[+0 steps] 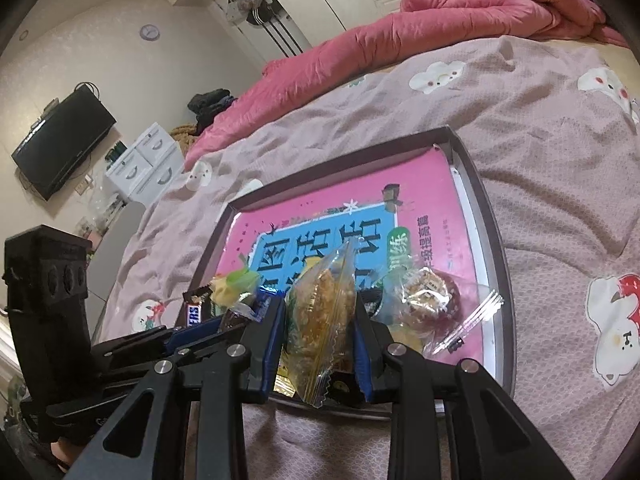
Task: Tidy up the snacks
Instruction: 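Carry both snacks over the tray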
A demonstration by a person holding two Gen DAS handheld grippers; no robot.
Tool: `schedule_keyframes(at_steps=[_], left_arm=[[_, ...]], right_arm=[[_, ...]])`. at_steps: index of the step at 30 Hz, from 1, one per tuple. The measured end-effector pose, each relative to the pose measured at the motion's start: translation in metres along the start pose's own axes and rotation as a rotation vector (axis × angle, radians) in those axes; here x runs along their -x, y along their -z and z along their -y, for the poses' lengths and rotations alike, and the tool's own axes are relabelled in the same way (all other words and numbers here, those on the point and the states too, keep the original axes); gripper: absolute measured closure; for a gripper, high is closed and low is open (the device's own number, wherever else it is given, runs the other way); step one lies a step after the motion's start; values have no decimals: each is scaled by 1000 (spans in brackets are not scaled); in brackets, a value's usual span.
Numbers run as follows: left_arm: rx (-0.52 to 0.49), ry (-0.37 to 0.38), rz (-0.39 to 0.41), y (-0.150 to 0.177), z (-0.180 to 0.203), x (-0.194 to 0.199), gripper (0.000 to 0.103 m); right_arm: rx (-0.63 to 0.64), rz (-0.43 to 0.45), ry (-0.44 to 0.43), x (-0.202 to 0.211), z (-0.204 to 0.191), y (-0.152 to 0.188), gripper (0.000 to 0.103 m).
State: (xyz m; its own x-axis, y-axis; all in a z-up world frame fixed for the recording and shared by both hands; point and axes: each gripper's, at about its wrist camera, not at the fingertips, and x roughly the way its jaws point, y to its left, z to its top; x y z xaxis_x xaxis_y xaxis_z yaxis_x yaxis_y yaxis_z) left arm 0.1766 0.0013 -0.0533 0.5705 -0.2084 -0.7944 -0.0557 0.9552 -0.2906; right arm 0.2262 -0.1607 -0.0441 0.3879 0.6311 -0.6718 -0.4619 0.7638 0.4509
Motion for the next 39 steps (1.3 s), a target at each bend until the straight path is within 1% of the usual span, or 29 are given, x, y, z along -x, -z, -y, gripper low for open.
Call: schedule_keyframes(at_steps=[9,15,27,35,39], left_arm=[[4,-1,-1,0,-1,-2,75],[6,-2,-4,0,-2,-4,75],[8,-1,-5,-1,-3,-4,75],[18,4,-6,-1,-5,-4,75],[30,14,-7,-2,-7,-3,75]], right_arm=[[20,9,36,5,-1,-1,70],[1,20,48,12,3,-1,69],[-40,72,56,34,15,-1,69],[-11,83,81,44,11,4,69],[7,71,80,43,7,7,69]])
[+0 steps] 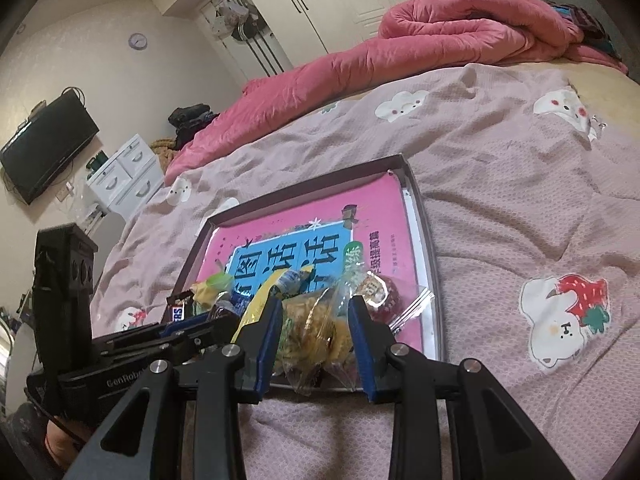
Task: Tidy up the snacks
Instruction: 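Carry both snacks over the tray, then lower both snacks into the tray and open both tools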
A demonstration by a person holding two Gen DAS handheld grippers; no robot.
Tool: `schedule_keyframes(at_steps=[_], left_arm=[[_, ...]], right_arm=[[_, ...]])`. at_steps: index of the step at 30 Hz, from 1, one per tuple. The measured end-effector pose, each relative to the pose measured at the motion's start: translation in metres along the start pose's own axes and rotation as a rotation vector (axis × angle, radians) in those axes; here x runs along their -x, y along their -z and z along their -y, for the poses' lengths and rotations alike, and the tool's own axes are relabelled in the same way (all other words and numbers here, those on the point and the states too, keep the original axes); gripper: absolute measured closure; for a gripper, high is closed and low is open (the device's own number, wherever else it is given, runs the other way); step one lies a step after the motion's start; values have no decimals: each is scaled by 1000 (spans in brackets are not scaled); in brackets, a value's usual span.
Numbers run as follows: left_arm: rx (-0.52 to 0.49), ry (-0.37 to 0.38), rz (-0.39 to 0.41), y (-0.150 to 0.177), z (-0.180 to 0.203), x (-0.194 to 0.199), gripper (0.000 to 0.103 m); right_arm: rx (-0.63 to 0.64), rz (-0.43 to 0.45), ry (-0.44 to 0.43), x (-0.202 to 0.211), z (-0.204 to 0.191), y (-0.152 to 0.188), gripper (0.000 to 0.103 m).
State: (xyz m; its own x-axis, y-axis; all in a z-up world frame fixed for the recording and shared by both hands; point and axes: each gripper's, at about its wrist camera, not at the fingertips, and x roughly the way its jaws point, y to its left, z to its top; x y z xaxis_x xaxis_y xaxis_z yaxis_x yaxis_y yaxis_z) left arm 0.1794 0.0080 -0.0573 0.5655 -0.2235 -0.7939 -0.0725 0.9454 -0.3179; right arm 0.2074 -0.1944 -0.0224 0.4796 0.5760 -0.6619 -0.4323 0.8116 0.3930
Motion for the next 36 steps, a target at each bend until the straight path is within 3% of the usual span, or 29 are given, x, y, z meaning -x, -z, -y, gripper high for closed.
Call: schedule_keyframes(at_steps=[19,28,36], left_arm=[[-5,1,13,0,3,8,68],[-13,-13,20,-1,5,12,54],[4,-29,23,-2,-1,17,51]], right_arm=[[105,-24,33,-20,-19,3,67],[104,-7,43,-16,-17,1,67],[105,-5,64,-14,-15,1,66]])
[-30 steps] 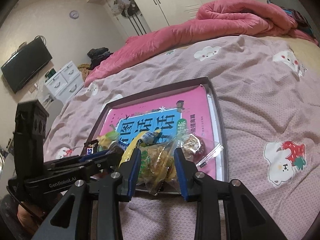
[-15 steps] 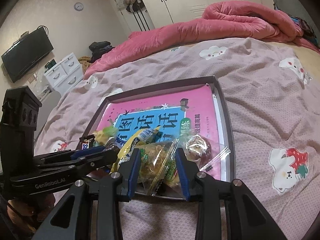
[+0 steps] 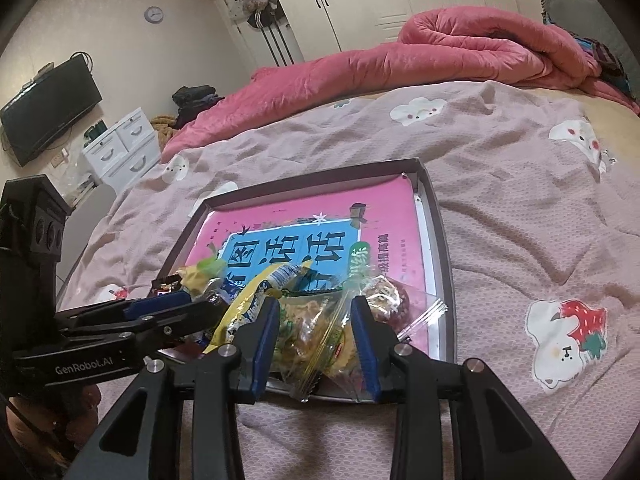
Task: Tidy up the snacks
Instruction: 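Lower both snacks into the tray and open both tools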
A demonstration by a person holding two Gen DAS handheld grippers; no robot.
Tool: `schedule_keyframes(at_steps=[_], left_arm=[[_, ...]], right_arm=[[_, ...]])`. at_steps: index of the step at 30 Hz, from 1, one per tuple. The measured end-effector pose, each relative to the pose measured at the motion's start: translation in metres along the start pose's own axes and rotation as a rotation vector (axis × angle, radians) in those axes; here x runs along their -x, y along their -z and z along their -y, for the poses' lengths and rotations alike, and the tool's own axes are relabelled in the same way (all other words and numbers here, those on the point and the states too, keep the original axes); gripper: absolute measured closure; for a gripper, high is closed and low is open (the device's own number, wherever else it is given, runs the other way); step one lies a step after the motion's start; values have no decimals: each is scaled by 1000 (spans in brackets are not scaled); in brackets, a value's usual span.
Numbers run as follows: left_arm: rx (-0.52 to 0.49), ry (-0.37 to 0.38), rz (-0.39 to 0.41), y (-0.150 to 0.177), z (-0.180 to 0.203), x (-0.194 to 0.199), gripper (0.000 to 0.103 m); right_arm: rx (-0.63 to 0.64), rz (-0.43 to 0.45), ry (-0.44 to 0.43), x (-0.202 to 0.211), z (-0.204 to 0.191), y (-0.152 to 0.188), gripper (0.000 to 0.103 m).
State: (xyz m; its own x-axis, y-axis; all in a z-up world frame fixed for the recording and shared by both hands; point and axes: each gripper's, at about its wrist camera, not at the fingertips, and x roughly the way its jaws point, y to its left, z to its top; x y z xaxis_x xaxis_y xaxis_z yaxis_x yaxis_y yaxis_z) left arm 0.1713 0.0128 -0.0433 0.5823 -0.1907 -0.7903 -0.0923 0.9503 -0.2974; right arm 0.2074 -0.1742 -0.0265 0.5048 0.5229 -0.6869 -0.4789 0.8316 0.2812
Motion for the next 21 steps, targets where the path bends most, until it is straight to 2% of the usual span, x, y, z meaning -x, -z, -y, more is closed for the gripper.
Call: schedule_keyframes(at_steps=[4,15,17,19,21], left_arm=[[-1,-2,4,0,0,3,46],[0,-3,9,0,1,8,44],[1,-1,10,0,1,8,41],[-1,1,12,0,2,10,41],[-5,4,14,1,3,12,40]], right_arm=[[1,8,4,3,0,-1,66],[7,2,-2,8,-2,2,63],[14,1,-16,13,-5,5,61],[25,-10,-23,16,-10,9,54],[48,-29,-14,15,-16,14,53]])
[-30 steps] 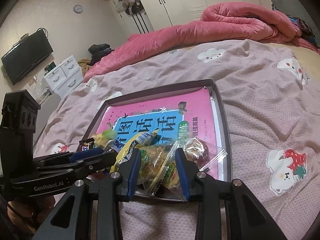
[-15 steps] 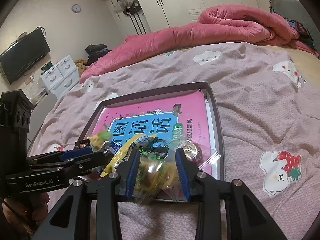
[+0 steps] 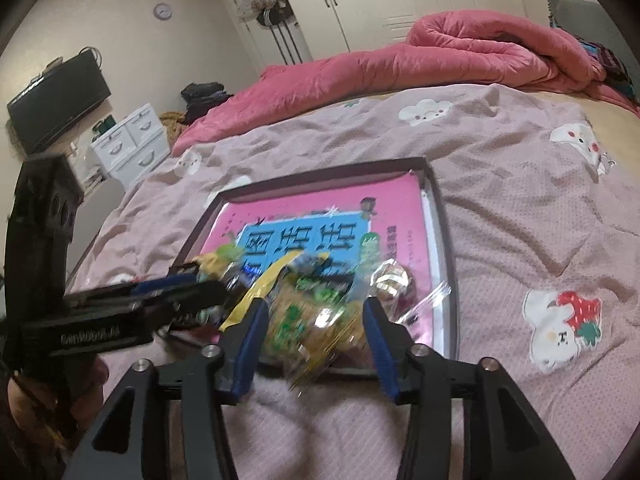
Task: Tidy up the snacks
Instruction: 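Lower both snacks into the tray and open both tools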
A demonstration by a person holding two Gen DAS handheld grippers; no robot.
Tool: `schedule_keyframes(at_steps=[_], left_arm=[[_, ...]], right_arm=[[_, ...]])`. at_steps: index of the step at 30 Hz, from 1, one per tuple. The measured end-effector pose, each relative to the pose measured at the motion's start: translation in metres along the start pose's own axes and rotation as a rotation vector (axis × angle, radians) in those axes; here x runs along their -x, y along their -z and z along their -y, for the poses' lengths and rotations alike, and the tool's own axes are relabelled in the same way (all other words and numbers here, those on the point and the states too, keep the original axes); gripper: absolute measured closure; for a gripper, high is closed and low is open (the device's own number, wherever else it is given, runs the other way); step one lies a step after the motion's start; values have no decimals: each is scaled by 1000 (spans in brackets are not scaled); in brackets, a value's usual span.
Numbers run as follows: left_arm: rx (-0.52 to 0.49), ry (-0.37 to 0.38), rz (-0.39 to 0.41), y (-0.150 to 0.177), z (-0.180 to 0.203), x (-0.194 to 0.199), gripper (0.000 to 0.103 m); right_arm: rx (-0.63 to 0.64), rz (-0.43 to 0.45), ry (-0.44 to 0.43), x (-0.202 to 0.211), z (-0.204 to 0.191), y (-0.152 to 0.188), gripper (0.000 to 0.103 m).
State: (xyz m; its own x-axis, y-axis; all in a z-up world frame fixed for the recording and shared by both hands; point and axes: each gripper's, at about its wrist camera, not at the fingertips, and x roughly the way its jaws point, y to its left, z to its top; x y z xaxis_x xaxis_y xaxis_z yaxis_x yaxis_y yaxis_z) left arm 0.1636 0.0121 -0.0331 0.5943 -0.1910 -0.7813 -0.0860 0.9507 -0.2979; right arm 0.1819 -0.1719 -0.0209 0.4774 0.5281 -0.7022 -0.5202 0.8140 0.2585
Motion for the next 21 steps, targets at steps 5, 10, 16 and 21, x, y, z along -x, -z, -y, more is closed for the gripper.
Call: schedule_keyframes(at_steps=[5,10,16,21], left_arm=[[-12,2,4,1,3,5,37],[-19,5,10,2,6,10,36],[-26,0,17,5,7,16,35],[-22,-1,25,5,7,23,31]], right_arm=[[57,-34,71,-10,-6,3,52],[40,-41,93,-15,1,4,52],[37,-39,89,-18,3,2,52],[54,14,69,-4,-4,0,52]])
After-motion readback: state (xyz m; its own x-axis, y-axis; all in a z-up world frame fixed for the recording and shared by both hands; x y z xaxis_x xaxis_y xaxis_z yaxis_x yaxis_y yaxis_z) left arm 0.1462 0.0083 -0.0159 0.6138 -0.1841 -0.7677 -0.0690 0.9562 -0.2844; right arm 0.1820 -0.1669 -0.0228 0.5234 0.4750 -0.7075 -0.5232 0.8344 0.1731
